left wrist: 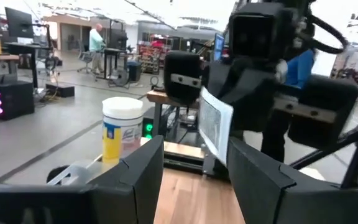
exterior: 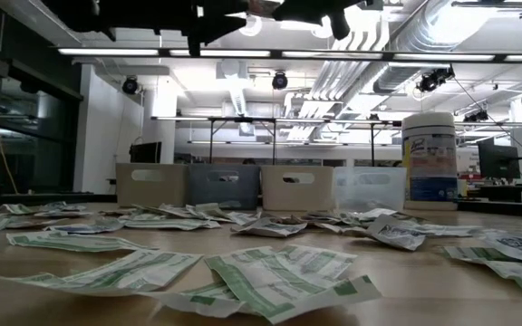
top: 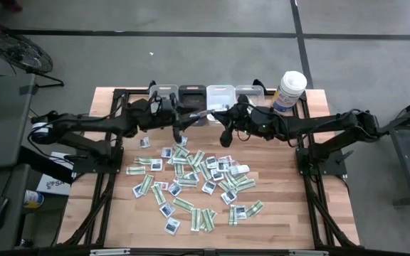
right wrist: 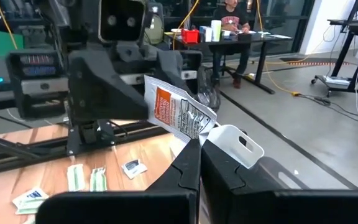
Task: Pick & Place First Aid Supplies
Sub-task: Put the orange ointment pack into the gray bin
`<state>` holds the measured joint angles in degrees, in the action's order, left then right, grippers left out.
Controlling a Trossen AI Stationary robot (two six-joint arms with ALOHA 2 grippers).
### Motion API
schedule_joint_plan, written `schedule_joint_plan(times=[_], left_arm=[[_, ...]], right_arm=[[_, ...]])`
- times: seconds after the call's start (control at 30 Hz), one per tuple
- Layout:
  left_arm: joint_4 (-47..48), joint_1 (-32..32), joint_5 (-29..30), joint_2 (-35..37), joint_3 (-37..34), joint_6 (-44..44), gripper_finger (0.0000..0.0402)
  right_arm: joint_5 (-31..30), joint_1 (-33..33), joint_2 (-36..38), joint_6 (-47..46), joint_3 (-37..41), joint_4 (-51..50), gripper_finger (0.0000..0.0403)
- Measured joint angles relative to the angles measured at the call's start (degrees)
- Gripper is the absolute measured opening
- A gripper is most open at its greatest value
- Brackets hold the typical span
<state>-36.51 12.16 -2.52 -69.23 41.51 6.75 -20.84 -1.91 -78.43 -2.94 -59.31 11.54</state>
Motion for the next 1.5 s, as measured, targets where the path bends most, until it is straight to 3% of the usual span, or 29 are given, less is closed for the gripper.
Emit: schedule_joint_plan(times=[0.4,0.83,1.3,1.5], left_arm=[[0.7,-0.2,-3.0,-4.3,4.1,1.1,0.0156],[1.2,-0.2,-2.3,-4.6,4.6,1.1,0.0005],[1.9,-0.2,-1.6,-4.5,4.6,1.1,0.0001],[2.1,-0.2,-1.0,-4.5,4.6,1.1,0.0001]], right_arm=[[1.3,-0.5,0.0,1.8,0.0,-1.5,0.0000],[2.2,-1.5,0.0,1.9,0.0,-2.7,0.0000],[3.2,-1.5,0.0,3.5,0.0,-2.8,0.0003],[3.5,-1.5,0.3,3.0,0.0,-3.8,0.0054]])
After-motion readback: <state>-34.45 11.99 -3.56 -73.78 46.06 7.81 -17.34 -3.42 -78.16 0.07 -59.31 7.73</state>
